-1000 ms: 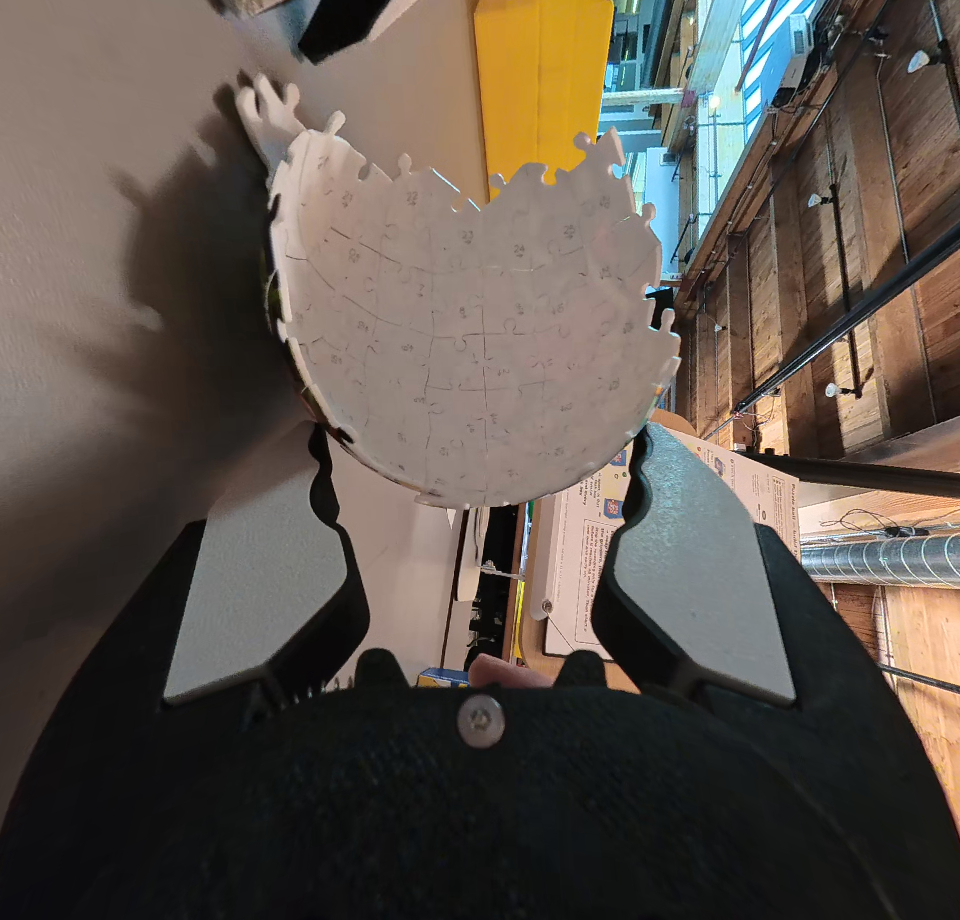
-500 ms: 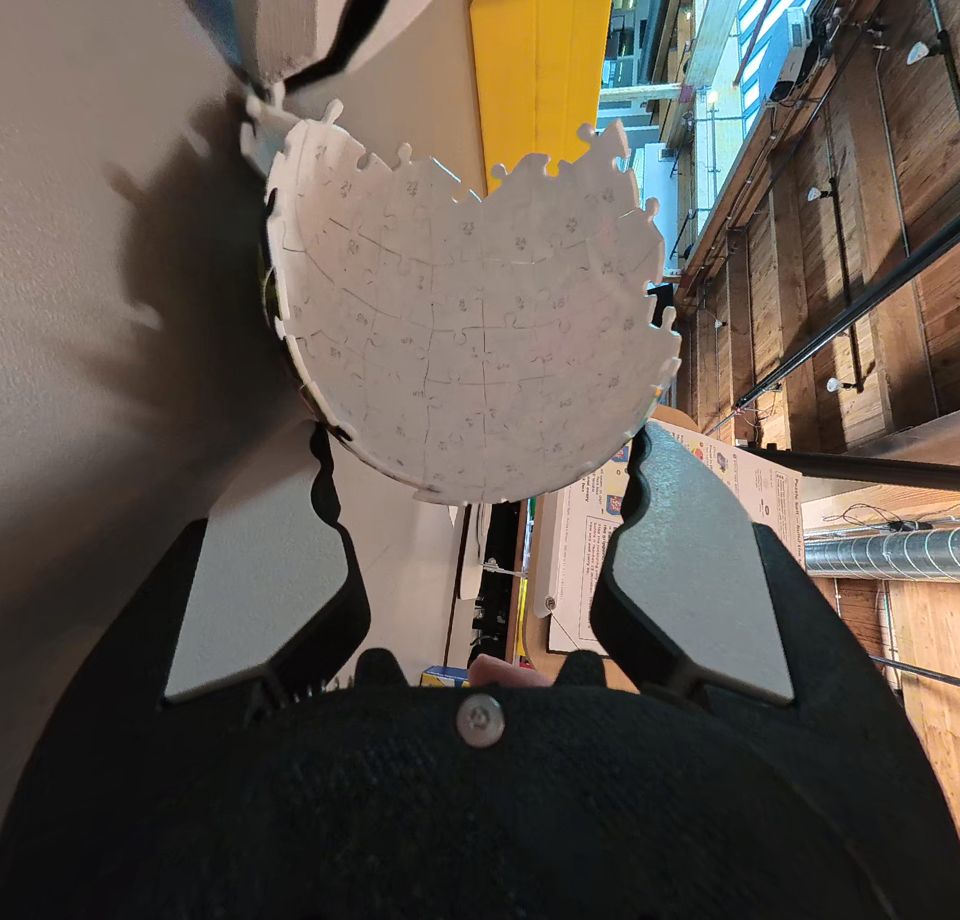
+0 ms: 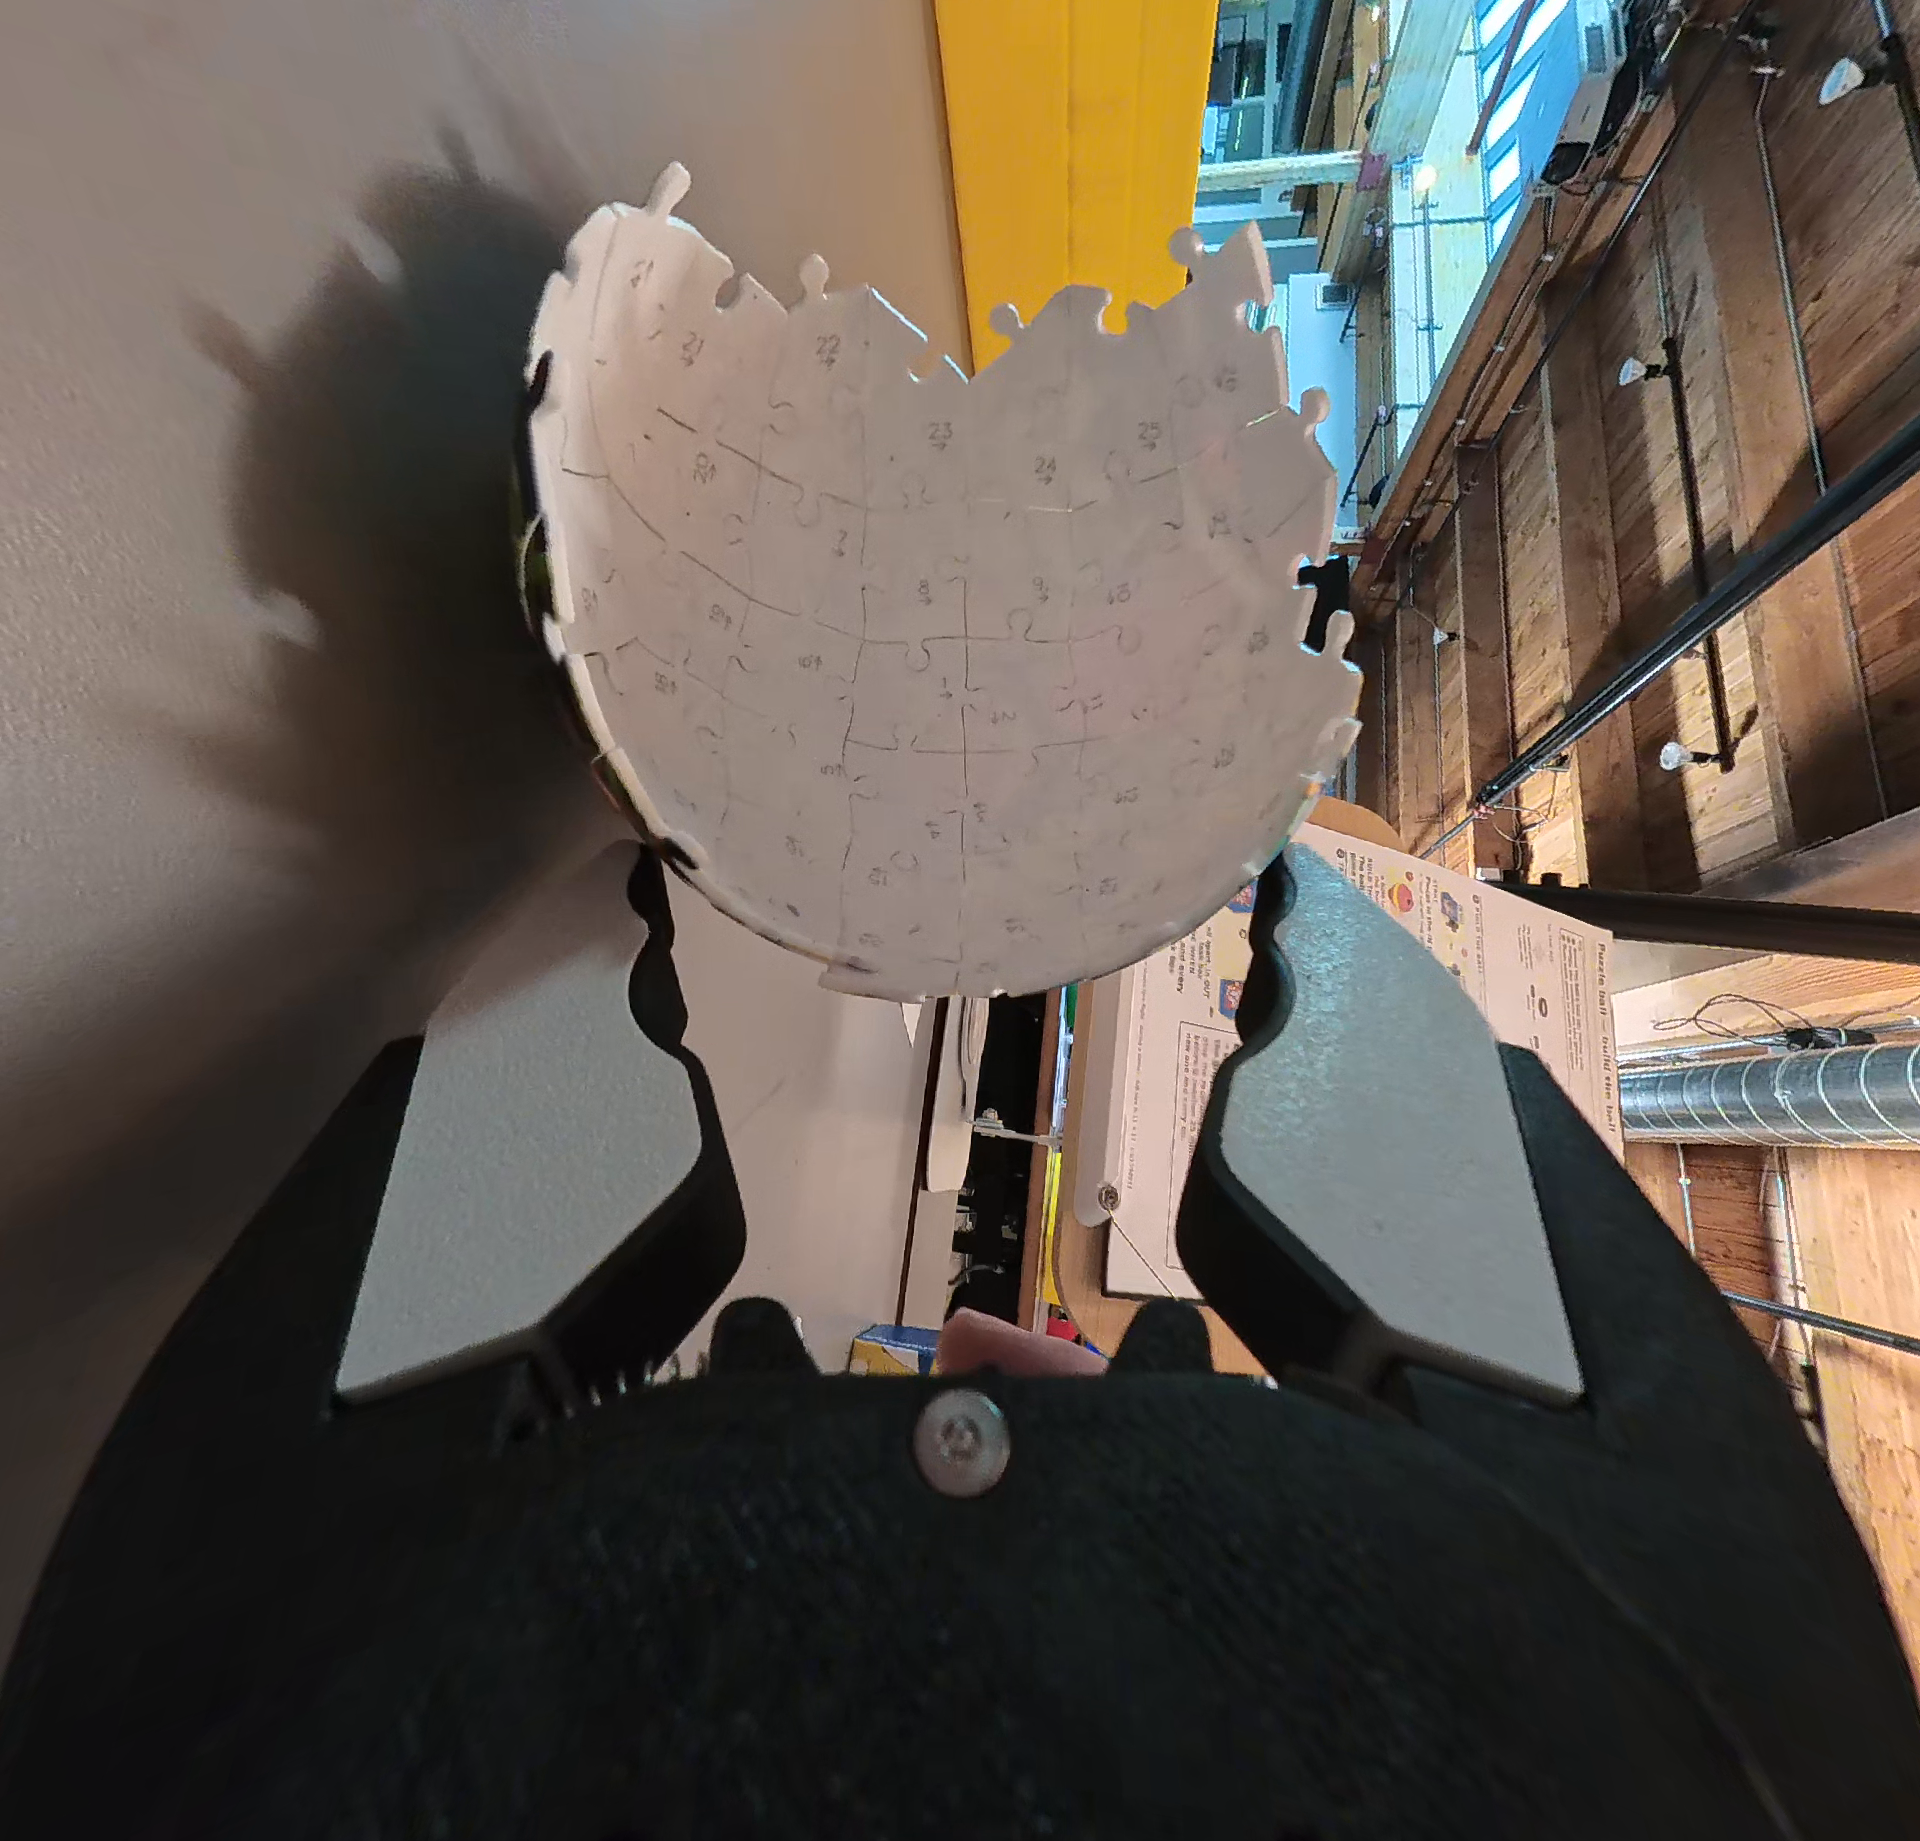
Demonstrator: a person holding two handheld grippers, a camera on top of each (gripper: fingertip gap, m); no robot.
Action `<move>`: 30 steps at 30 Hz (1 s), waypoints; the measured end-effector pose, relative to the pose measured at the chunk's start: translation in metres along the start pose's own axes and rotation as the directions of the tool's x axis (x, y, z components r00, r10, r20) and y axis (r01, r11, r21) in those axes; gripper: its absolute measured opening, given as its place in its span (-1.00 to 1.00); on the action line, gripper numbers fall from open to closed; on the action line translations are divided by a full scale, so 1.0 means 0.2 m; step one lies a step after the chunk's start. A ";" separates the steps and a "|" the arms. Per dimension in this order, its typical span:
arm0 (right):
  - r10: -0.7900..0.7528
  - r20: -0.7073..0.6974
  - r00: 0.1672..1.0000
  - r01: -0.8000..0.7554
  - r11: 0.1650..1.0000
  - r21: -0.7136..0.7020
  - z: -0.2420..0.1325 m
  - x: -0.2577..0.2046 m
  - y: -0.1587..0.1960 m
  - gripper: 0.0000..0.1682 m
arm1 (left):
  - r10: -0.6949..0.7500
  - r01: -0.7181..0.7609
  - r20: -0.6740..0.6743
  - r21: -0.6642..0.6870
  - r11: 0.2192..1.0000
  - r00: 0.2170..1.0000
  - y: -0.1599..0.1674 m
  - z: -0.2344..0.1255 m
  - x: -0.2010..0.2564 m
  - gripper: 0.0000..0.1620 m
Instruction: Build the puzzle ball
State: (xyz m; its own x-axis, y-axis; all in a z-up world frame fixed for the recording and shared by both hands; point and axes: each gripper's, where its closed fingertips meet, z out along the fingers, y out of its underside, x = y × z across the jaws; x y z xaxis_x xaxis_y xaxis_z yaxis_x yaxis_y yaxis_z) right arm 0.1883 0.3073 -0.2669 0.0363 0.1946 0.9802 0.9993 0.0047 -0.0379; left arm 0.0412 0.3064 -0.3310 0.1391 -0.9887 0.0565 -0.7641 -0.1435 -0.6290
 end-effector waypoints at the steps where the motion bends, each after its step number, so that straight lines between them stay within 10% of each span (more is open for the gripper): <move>1: 0.001 -0.001 1.000 -0.001 1.000 0.002 0.00 0.00 0.00 0.26 | -0.021 0.021 0.015 0.004 1.000 1.000 0.00 0.00 0.00 -0.95; 14: -0.005 -0.006 1.000 0.005 1.000 0.006 0.00 0.00 -0.01 0.25 | 0.026 -0.025 0.115 -0.006 1.000 0.993 -0.04 0.02 -0.01 -0.43; 30: -0.007 -0.011 1.000 0.007 1.000 -0.003 0.00 0.00 0.00 0.24 | -0.106 0.106 0.011 0.001 0.994 0.994 -0.03 -0.03 0.13 -0.70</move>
State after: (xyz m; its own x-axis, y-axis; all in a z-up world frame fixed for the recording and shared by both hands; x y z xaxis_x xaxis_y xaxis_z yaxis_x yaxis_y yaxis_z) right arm 0.1889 0.3078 -0.2666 0.0294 0.1841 0.9825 0.9995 0.0028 -0.0304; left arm 0.0460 0.2812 -0.3209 0.2265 -0.9673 0.1142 -0.7446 -0.2476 -0.6200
